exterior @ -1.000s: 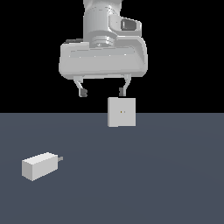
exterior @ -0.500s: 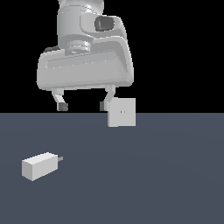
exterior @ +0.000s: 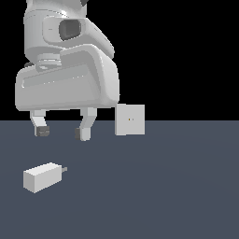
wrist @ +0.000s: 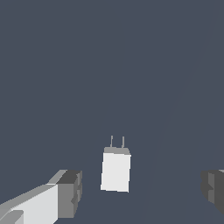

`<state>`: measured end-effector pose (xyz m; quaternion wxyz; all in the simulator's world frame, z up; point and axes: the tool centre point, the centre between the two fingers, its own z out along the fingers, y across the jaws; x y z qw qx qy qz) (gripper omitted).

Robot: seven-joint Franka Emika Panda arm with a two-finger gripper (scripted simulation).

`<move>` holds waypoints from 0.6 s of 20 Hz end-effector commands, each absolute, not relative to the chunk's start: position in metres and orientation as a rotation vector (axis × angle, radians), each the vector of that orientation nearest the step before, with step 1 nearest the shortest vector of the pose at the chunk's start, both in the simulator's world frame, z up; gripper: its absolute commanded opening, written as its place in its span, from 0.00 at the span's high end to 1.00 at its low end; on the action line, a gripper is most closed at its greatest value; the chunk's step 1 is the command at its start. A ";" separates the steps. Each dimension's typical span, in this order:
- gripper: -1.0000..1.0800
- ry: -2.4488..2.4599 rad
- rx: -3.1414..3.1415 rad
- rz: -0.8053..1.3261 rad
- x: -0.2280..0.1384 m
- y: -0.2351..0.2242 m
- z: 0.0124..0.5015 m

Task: Plug the charger into the wall socket.

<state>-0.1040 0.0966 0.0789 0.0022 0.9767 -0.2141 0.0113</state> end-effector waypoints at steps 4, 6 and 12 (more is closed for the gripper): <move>0.04 -0.752 3.044 0.040 -0.111 0.111 0.068; 0.04 -0.770 3.039 0.041 -0.113 0.115 0.065; 0.04 -0.798 3.031 0.043 -0.115 0.120 0.061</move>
